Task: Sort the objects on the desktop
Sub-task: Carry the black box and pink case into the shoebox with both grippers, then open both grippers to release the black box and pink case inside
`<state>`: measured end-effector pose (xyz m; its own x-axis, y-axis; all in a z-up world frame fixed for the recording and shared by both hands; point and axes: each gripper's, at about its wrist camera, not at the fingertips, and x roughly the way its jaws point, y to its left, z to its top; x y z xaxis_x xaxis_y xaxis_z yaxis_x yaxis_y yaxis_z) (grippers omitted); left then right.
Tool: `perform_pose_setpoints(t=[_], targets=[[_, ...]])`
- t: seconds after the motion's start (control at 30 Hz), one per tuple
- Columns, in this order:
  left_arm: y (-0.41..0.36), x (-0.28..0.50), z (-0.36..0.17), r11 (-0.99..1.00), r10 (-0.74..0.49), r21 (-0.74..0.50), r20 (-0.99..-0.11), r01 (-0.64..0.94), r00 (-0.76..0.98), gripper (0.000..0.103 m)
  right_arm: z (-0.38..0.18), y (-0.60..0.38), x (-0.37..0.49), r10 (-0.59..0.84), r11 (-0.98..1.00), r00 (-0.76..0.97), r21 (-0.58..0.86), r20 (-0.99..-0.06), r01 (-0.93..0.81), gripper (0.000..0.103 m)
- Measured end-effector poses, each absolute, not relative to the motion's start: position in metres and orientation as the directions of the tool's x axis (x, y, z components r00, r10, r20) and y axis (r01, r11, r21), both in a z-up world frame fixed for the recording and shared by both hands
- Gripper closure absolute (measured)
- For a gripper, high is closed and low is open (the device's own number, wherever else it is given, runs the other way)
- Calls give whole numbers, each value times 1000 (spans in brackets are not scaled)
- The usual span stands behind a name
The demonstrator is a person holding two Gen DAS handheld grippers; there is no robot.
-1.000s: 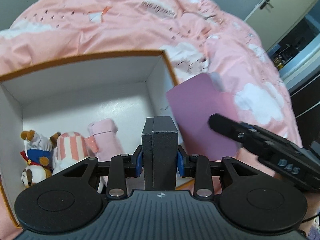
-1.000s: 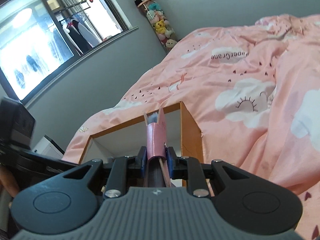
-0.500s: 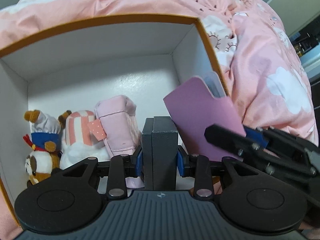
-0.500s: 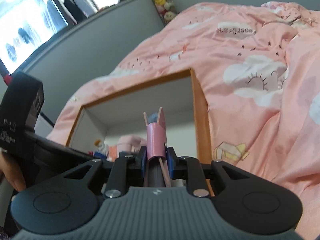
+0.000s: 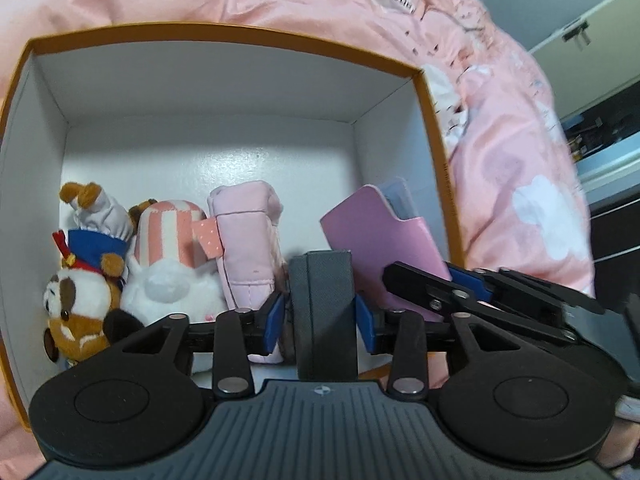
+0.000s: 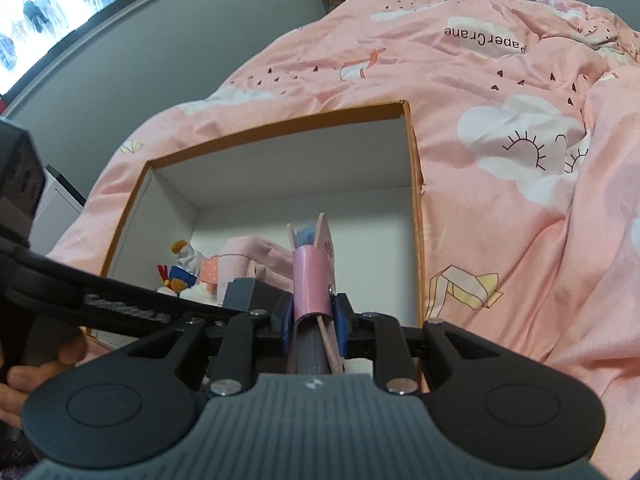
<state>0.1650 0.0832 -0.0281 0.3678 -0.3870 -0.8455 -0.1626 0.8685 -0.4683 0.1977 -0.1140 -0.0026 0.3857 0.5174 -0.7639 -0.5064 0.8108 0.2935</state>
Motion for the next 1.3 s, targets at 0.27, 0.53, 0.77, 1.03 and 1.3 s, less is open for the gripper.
perform_pose_setpoints(t=[0.27,0.53,0.77,1.03,1.3], targets=[[95,144,-18,849,-398,-507,-800,-150,449,44,-11,-98,201,471,821,349,258,-810,-509,80],[100,137,-27,835,-396,-527,-777,-162,489,47,-15,-94,212,438,835,307,255,-845,-488,76],[105,133,-35,818,-407,-552,-754,-162,516,47,-12,-103,218,471,838,268,332,-840,-434,59],[97,140,-55,841,-363,-507,-786,-187,501,53,-9,-92,217,477,791,195,322,-857,-520,51],[114,128,-43,799,-382,-566,-738,-202,556,56,-12,-82,214,430,763,175,253,-886,-595,51]])
